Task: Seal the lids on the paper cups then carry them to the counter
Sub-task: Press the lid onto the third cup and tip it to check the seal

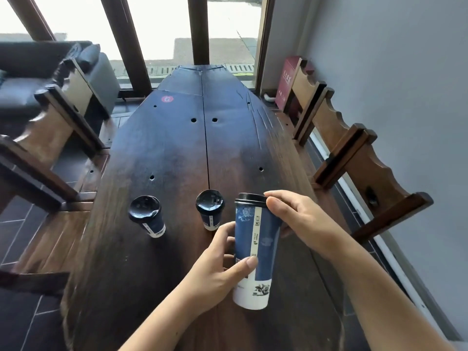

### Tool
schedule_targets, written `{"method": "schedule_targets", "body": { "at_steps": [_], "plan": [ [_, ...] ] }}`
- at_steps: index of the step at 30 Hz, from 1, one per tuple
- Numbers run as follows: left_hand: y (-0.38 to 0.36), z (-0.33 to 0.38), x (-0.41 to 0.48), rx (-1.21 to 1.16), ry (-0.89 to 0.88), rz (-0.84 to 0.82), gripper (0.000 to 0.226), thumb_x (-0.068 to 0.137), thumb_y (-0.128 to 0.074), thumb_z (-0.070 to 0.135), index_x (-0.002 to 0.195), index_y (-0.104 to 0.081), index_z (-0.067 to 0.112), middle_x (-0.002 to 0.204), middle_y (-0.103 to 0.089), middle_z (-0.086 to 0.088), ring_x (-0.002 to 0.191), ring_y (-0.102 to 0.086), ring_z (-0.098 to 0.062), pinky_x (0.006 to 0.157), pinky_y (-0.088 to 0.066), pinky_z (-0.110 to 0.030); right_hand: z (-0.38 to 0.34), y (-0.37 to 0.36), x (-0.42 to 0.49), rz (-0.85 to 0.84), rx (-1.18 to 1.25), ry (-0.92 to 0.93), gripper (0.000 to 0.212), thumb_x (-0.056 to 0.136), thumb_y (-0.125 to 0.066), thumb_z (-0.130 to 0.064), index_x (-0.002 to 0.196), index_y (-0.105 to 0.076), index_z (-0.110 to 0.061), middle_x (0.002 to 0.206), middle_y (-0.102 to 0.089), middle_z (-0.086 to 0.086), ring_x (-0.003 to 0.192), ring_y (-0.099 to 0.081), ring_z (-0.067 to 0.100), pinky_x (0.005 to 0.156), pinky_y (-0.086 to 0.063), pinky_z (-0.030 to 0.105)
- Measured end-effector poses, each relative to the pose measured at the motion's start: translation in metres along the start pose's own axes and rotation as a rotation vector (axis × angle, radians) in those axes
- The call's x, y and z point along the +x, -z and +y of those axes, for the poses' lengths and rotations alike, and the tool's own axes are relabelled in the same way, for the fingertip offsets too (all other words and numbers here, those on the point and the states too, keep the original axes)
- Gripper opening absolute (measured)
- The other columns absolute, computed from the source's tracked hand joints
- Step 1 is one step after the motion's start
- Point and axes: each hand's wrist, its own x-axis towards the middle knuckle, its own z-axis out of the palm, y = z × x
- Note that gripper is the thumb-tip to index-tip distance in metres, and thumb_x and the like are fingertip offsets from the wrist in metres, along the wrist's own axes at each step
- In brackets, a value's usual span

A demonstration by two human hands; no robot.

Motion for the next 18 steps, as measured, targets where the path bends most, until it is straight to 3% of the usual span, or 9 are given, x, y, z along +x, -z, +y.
{"method": "schedule_targets", "body": {
  "at_steps": [2,6,9,13,18],
  "plan": [
    [-0.012,-0.011,0.006,0.017,0.030,0.025,0.057,0.083,-0.074,0.053,0.131,-0.046,0.045,0.120,-0.071,0.000,0.103,-0.071,-0.031,0.091,-0.059,-0.052,0.016,0.005,0.001,-0.030,-0.025,-0.005,0.082,0.075,-0.052,-0.077,0.136,-0.058,-0.023,0.122,-0.071,-0.004,0.107,-0.071,0.009,0.072,-0.061,0.027],
    [-0.034,-0.030,0.020,0.075,0.089,0.038,0.064,0.076,-0.076,0.068,0.128,-0.044,0.049,0.121,-0.071,0.009,0.102,-0.072,-0.020,0.085,-0.061,-0.043,0.050,0.018,0.003,-0.091,0.014,-0.055,0.074,0.082,-0.058,-0.062,0.143,-0.052,-0.019,0.130,-0.067,0.000,0.117,-0.067,0.014,0.089,-0.063,0.044],
    [-0.045,-0.046,0.029,0.088,0.134,0.081,0.062,0.073,-0.077,0.071,0.123,-0.047,0.051,0.117,-0.073,0.011,0.097,-0.074,-0.016,0.076,-0.060,-0.031,0.071,0.025,0.004,-0.135,0.032,-0.088,0.078,0.082,-0.063,-0.054,0.147,-0.048,-0.015,0.135,-0.064,0.005,0.120,-0.066,0.018,0.093,-0.061,0.049],
    [-0.057,-0.073,0.041,0.100,0.198,0.057,0.064,0.076,-0.082,0.049,0.130,-0.048,0.046,0.122,-0.072,0.005,0.107,-0.072,-0.020,0.087,-0.062,-0.043,0.096,0.028,0.006,-0.176,-0.104,-0.063,0.084,0.081,-0.069,-0.052,0.152,-0.043,-0.016,0.141,-0.060,-0.002,0.126,-0.060,0.013,0.108,-0.051,0.039],
    [-0.057,-0.105,0.064,0.105,0.235,0.057,0.068,0.069,-0.087,0.032,0.130,-0.058,0.040,0.124,-0.073,0.007,0.112,-0.071,-0.015,0.098,-0.058,-0.045,0.125,0.023,0.022,-0.257,-0.142,-0.092,0.077,0.088,-0.078,-0.029,0.153,-0.039,-0.017,0.143,-0.057,-0.005,0.130,-0.055,0.011,0.112,-0.041,0.026]
  ]
}}
